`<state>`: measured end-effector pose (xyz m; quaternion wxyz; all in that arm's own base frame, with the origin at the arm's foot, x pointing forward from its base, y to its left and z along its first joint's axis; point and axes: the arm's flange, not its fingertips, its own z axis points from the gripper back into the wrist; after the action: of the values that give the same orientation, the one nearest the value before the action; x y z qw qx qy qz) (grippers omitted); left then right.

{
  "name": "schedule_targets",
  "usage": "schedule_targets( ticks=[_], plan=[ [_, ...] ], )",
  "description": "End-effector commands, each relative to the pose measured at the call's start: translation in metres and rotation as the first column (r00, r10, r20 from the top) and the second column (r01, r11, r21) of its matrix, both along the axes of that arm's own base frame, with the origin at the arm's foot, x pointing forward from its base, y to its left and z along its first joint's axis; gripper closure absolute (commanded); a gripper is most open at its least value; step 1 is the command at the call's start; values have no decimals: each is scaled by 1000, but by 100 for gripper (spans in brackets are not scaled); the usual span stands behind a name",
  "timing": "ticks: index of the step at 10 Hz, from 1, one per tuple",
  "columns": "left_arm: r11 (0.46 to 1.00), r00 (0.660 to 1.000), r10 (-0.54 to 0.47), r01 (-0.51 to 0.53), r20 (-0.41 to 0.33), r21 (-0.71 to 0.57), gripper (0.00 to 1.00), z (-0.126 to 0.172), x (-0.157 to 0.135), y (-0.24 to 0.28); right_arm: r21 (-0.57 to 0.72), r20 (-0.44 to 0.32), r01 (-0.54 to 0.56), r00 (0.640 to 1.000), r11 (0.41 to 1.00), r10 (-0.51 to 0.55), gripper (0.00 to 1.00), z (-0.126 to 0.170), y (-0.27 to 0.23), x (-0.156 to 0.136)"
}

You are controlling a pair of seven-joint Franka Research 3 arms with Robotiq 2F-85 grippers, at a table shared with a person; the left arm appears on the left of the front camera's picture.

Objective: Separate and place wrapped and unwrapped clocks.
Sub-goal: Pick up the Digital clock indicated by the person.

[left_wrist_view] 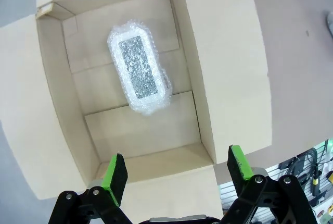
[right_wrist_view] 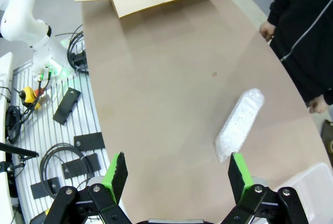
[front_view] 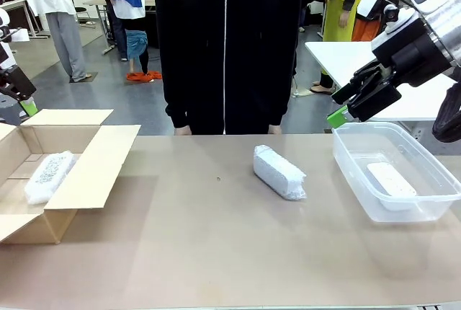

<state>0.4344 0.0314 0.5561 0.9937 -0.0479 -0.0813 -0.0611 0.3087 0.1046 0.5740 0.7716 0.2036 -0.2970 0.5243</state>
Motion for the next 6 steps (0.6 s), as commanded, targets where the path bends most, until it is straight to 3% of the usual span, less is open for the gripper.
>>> schedule_targets(
  ticks=[1,3,4,5,6],
  plan=[
    [965,972,-204,220,119,-142,0,11,5,-34,25,-5,-22,1000,999,22,0,-1,1,1],
    [837,862,-444,496,243,-232,0,17,-5,-90,25,-5,-22,1000,999,22,0,-1,1,1],
    [780,811,-500,574,303,-249,0,17,-23,-115,25,-5,-22,1000,999,22,0,-1,1,1],
    [709,736,-577,666,355,-230,0,15,-40,-136,25,-5,-22,1000,999,22,0,-1,1,1],
    [590,608,-657,783,445,-198,0,6,-49,-148,25,-5,-22,1000,999,22,0,-1,1,1]
  ],
)
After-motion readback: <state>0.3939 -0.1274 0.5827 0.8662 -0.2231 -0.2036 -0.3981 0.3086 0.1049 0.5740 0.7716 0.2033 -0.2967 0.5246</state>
